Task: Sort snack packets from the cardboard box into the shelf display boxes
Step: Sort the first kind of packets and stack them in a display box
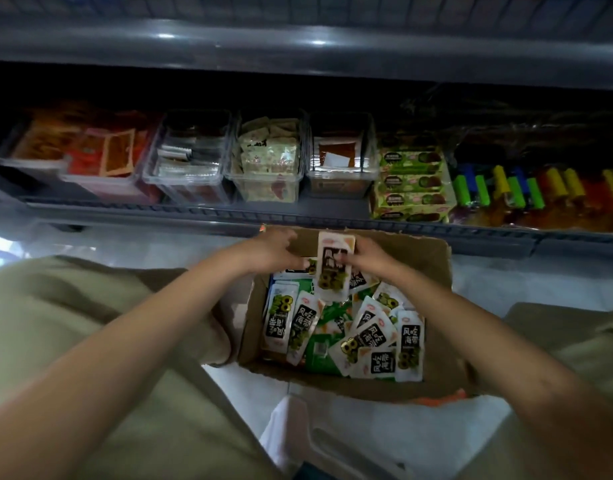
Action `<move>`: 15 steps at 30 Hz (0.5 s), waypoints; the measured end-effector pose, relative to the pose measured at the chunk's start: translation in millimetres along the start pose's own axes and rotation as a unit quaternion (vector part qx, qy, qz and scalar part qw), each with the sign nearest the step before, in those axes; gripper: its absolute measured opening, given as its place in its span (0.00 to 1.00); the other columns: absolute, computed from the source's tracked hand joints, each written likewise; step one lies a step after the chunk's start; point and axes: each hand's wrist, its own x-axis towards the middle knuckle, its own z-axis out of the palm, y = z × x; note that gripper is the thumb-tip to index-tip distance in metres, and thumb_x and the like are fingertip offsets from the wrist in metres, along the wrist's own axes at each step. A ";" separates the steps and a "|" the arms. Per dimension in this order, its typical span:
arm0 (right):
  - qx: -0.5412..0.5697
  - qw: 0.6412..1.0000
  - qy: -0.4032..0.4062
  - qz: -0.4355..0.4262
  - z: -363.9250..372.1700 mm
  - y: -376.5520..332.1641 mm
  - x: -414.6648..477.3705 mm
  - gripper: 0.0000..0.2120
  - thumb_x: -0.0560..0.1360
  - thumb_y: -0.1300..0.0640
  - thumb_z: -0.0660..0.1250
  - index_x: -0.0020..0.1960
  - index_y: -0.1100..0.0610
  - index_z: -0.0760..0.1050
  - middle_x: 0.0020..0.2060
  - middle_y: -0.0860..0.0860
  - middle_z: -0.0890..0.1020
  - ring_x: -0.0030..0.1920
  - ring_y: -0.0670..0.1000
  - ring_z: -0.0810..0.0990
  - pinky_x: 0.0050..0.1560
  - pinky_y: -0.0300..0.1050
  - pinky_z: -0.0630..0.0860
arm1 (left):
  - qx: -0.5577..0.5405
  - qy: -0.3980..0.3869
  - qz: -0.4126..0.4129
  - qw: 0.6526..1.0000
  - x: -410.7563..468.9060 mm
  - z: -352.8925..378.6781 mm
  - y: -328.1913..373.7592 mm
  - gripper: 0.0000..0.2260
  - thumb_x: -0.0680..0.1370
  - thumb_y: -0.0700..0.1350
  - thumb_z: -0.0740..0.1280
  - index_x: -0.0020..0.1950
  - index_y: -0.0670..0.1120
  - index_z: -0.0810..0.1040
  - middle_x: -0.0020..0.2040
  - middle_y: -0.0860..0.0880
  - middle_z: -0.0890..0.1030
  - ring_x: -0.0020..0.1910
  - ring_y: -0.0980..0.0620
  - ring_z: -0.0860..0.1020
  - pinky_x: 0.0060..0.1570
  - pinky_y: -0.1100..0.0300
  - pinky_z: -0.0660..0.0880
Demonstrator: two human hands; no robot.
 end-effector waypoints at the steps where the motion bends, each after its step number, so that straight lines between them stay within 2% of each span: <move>1: 0.092 0.996 -0.012 -0.005 -2.7 -12.8 -10.4 0.17 0.75 0.61 0.68 0.63 0.59 0.72 0.59 0.58 0.79 0.57 0.56 0.79 0.58 0.50 0.76 | -0.044 0.016 0.020 0.999 -0.4 8.3 -1.6 0.25 0.74 0.48 0.72 0.69 0.46 0.69 0.59 0.54 0.74 0.61 0.54 0.73 0.61 0.60 0.68; 3: 0.237 0.970 -0.054 -0.019 -3.0 -36.2 -33.5 0.11 0.75 0.64 0.66 0.58 0.58 0.73 0.54 0.56 0.81 0.52 0.54 0.81 0.56 0.51 0.78 | -0.113 0.068 0.054 0.990 -3.4 24.6 -3.5 0.21 0.72 0.46 0.74 0.61 0.47 0.71 0.55 0.54 0.78 0.56 0.54 0.76 0.59 0.59 0.73; 4: 0.272 0.959 -0.071 -0.032 -1.6 -46.0 -43.7 0.10 0.76 0.65 0.65 0.55 0.57 0.73 0.50 0.54 0.82 0.49 0.52 0.82 0.54 0.48 0.80 | -0.129 0.097 0.067 0.985 -7.1 31.5 -2.4 0.19 0.72 0.43 0.74 0.59 0.47 0.70 0.51 0.55 0.78 0.53 0.54 0.77 0.54 0.64 0.74; 6: 0.305 0.947 -0.077 -0.068 1.3 -58.4 -59.6 0.08 0.76 0.65 0.64 0.54 0.56 0.74 0.46 0.51 0.83 0.45 0.49 0.84 0.49 0.45 0.81 | -0.098 0.166 0.098 0.976 -14.6 40.4 0.7 0.17 0.74 0.40 0.72 0.59 0.44 0.71 0.47 0.55 0.76 0.48 0.56 0.75 0.41 0.76 0.69; 8: 0.313 0.946 -0.031 -0.082 4.7 -59.5 -67.3 0.07 0.78 0.58 0.63 0.55 0.56 0.73 0.46 0.52 0.83 0.45 0.51 0.84 0.46 0.46 0.82 | -0.063 0.205 0.125 0.969 -19.6 42.7 2.2 0.16 0.74 0.40 0.72 0.59 0.41 0.73 0.49 0.51 0.76 0.47 0.56 0.74 0.36 0.74 0.66; 9: 0.305 0.949 0.010 -0.073 5.9 -53.0 -66.3 0.09 0.79 0.53 0.62 0.56 0.56 0.73 0.45 0.52 0.83 0.44 0.52 0.84 0.43 0.45 0.82 | -0.061 0.208 0.133 0.967 -22.0 42.9 1.9 0.15 0.74 0.40 0.72 0.59 0.40 0.74 0.49 0.50 0.77 0.48 0.55 0.74 0.37 0.71 0.66; 11: 0.222 0.969 0.098 -0.040 7.9 -28.2 -59.6 0.13 0.80 0.49 0.60 0.56 0.58 0.73 0.43 0.51 0.81 0.40 0.50 0.82 0.39 0.40 0.80 | -0.066 0.205 0.132 0.968 -26.8 41.6 -0.8 0.14 0.74 0.40 0.71 0.59 0.41 0.74 0.49 0.51 0.77 0.49 0.55 0.74 0.37 0.68 0.67; 12: 0.125 0.984 0.125 -0.026 8.7 -8.1 -54.7 0.12 0.79 0.50 0.61 0.54 0.58 0.73 0.41 0.51 0.80 0.39 0.49 0.80 0.38 0.40 0.78 | -0.067 0.206 0.129 0.968 -28.8 40.8 -2.0 0.14 0.74 0.40 0.71 0.58 0.42 0.74 0.48 0.51 0.76 0.49 0.54 0.74 0.37 0.68 0.68; 13: -0.005 0.993 0.119 -0.004 9.8 16.2 -49.8 0.10 0.78 0.52 0.64 0.54 0.58 0.73 0.43 0.52 0.80 0.40 0.49 0.79 0.41 0.42 0.77 | -0.066 0.208 0.125 0.968 -30.5 39.8 -2.1 0.13 0.75 0.40 0.71 0.57 0.41 0.74 0.48 0.51 0.76 0.49 0.54 0.75 0.37 0.67 0.68; 15: -0.231 0.969 0.026 0.078 15.1 66.9 -47.0 0.17 0.74 0.56 0.69 0.60 0.60 0.71 0.55 0.56 0.78 0.51 0.54 0.78 0.50 0.47 0.76 | -0.066 0.218 0.125 0.966 -33.0 37.1 1.3 0.13 0.74 0.40 0.71 0.57 0.40 0.74 0.49 0.50 0.76 0.48 0.53 0.74 0.38 0.65 0.67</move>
